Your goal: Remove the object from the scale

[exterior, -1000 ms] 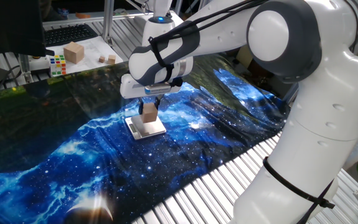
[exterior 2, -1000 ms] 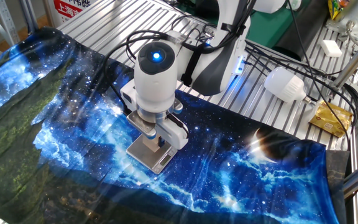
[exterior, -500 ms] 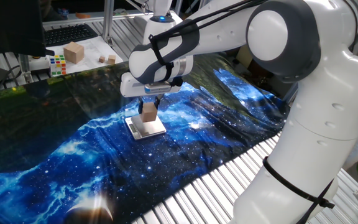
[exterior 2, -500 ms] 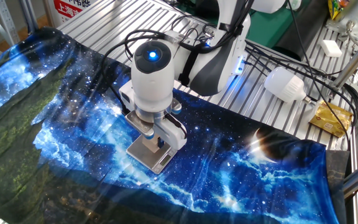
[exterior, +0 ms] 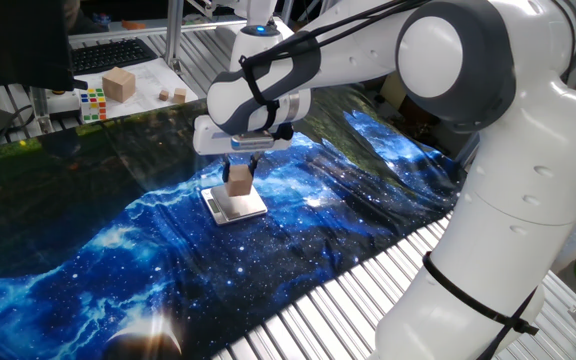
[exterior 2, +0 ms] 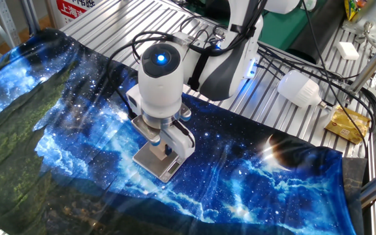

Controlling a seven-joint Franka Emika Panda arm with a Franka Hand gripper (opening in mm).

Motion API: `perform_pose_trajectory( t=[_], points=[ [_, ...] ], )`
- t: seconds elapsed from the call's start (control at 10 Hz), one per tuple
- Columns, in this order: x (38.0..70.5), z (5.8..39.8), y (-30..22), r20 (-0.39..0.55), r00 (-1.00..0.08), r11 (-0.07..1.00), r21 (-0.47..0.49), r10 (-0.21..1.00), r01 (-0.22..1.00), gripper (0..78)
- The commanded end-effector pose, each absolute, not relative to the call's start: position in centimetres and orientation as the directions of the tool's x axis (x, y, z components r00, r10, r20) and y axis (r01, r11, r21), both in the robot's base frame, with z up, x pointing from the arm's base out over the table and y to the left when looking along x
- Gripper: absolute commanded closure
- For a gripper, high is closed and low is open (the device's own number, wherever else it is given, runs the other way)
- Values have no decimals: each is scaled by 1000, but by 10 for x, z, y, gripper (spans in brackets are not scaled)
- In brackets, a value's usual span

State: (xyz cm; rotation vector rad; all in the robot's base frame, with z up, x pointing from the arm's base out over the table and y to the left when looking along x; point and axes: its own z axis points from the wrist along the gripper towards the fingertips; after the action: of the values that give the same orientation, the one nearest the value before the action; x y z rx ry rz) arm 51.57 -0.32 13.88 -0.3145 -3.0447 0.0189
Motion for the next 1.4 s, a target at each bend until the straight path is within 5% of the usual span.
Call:
perform_pose_trajectory(
  t=[0.1, 0.8, 1.4],
  points=[
    [517, 140, -4, 106, -957, 962, -12, 271, 272, 763],
    [516, 142, -11, 113, -963, 969, -12, 245, 246, 763],
    [507, 134, -70, 100, -982, 987, -16, 159, 158, 763]
  ],
)
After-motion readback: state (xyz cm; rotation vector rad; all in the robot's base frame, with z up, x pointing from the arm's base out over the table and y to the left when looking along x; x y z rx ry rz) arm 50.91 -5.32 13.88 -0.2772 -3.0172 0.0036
